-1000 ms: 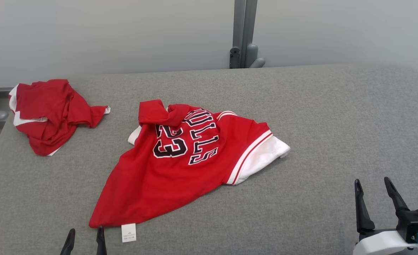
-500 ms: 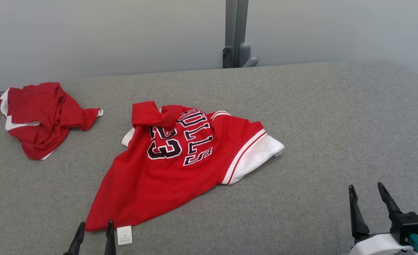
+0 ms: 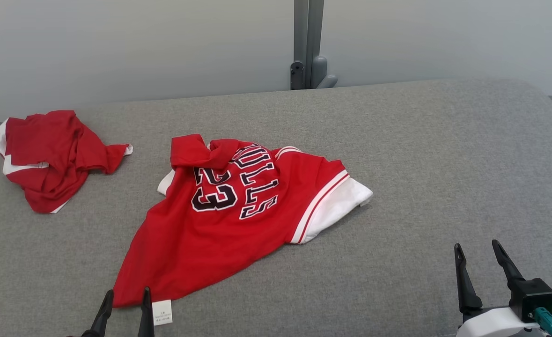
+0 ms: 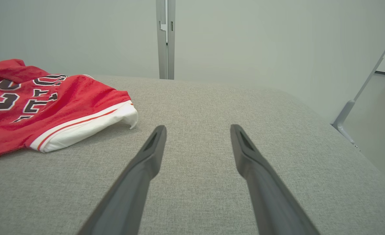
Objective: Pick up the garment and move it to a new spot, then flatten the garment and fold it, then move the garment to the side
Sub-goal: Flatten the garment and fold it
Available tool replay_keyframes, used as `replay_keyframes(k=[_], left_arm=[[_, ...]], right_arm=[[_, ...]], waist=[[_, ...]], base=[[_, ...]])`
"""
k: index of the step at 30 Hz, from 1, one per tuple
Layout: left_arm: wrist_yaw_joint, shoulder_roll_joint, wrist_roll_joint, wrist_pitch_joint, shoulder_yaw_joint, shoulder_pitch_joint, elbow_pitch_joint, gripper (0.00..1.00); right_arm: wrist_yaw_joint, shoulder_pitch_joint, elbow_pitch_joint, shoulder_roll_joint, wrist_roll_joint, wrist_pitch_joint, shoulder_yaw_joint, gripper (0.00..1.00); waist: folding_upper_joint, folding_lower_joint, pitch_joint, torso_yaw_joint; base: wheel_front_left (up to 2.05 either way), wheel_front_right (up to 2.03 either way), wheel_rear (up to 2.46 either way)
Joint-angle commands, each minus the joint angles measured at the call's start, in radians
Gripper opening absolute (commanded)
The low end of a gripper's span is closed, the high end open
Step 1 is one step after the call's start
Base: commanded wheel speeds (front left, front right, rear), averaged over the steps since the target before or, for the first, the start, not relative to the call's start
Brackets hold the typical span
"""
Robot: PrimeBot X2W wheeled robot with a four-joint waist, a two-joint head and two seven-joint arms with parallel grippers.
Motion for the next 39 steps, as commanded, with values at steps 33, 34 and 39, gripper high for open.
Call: replay_keyframes(k=[33, 34, 39], left_arm=[[-0.001, 0.127, -0.143, 0.000, -0.115, -0.374, 0.381, 1.00], [-0.001, 0.128, -0.149, 0.000, -0.122, -0.380, 0.385, 1.00], [-0.001, 0.132, -0.177, 0.000, -0.157, -0.394, 0.407, 1.00]], right_arm=[[-0.002, -0.652, 0.519, -0.111, 0.262, 0.218, 0.409, 1.00], [-0.002, -0.659, 0.530, -0.111, 0.264, 0.212, 0.412, 1.00], [-0.002, -0.678, 0.575, -0.108, 0.301, 0.197, 0.456, 1.00]], waist=[[0.0080, 0.0000, 0.243, 0.072], [0.0080, 0.0000, 0.248, 0.073], [0.0080, 0.0000, 0.262, 0.077]], base=[[0.00, 0.00, 0.00], [0.00, 0.00, 0.00], [0.00, 0.00, 0.00]])
